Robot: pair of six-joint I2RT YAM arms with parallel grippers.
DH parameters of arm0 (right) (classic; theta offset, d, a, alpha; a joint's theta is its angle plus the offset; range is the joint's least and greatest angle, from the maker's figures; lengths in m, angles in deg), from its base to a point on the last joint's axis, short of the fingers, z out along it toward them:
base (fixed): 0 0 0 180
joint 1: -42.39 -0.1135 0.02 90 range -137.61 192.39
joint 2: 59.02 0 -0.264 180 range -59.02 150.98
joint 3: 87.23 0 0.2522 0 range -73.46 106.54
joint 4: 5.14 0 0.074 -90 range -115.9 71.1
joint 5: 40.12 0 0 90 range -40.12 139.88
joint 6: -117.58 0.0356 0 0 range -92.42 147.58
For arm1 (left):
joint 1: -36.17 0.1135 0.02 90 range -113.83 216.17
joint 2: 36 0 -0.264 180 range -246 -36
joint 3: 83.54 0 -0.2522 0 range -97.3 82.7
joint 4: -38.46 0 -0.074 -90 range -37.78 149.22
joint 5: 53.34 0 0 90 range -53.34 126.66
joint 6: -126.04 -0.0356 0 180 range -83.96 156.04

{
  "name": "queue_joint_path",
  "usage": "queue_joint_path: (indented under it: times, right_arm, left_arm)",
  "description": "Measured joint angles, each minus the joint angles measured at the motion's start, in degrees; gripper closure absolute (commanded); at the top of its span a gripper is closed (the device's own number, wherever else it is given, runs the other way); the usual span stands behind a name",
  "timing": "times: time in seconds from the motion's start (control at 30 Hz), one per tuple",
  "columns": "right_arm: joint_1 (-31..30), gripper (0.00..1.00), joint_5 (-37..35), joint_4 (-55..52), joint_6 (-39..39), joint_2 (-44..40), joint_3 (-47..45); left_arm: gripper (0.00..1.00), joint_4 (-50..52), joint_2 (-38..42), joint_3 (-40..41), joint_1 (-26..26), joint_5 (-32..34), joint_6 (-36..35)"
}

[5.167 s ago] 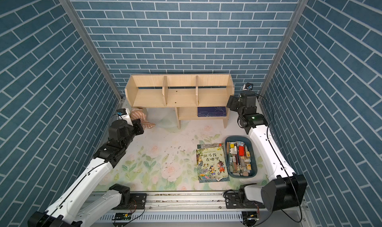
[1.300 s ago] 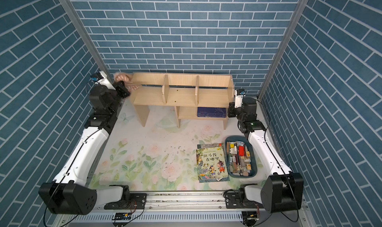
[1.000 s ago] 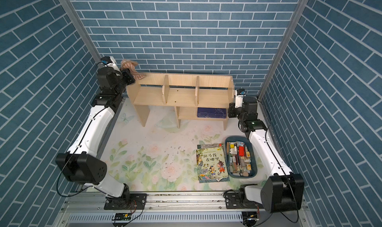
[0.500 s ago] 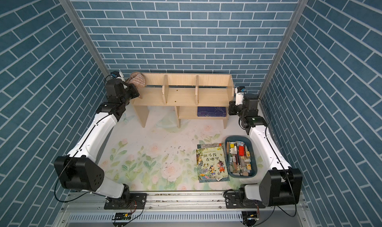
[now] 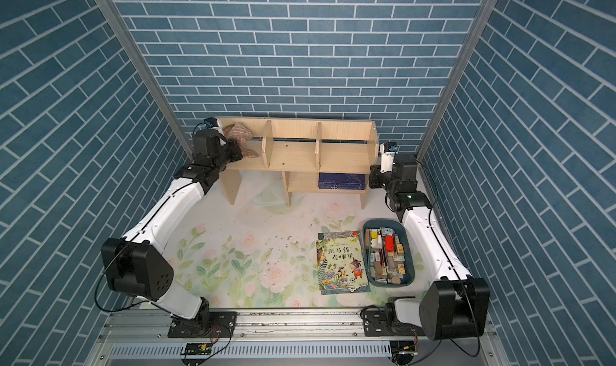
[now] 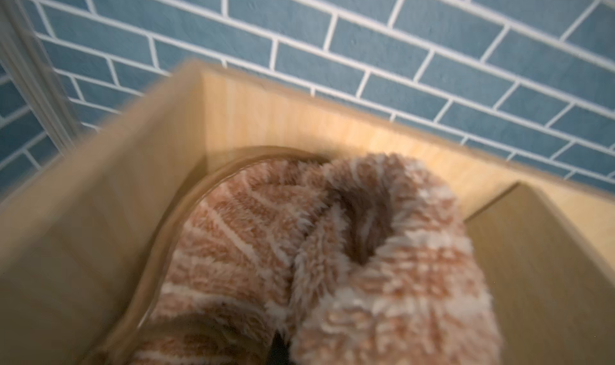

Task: Wipe the bookshelf clean with a cloth
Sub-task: Wipe the dust from the shelf.

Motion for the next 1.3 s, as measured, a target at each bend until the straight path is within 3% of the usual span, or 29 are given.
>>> queue_joint_path:
  times: [0.17, 0.27, 0.33, 0.37, 0.43, 0.8, 0.97, 1.13, 1.3]
  right_arm:
    - [0.0, 1.00, 0.0, -0.1, 0.2, -0.1, 0.0]
    - [0.0, 1.00, 0.0, -0.1, 0.2, -0.2, 0.0]
    - [0.0, 1.00, 0.1, -0.3, 0.2, -0.3, 0.0]
    - [0.0, 1.00, 0.1, -0.4, 0.2, -0.3, 0.0]
    - [0.0, 1.00, 0.1, -0.5, 0.2, -0.5, -0.1]
    - [0.0, 1.00, 0.1, -0.5, 0.2, -0.9, -0.4]
    - [0.0, 1.00, 0.1, -0.5, 0.2, -0.9, -0.5]
    - [0.0, 1.00, 0.0, -0.5, 0.2, -0.9, -0.5]
    - [0.0, 1.00, 0.1, -1.1, 0.3, -0.5, 0.1]
  left_arm:
    - [0.45, -1.0, 0.0, 3.9, -0.3, -0.5, -0.2]
    - [0.34, -1.3, 1.2, 4.6, -0.2, -1.0, 0.6]
    - [0.15, -1.3, 2.1, 4.4, -0.2, -1.5, 0.4]
    - [0.10, -1.1, 2.5, 4.1, -0.2, -1.7, 0.4]
    - [0.09, -0.7, 2.9, 2.5, -0.2, -1.8, 0.9]
    - [0.24, -1.0, 3.0, -2.5, -0.2, -0.6, 0.9]
    - [0.38, -1.1, -1.1, -2.3, -0.3, -2.2, 1.6]
    - [0.78, -1.4, -1.6, 2.1, -0.8, -2.3, 3.3]
    - [0.96, -2.2, 0.7, 4.0, -1.1, 1.2, 4.2]
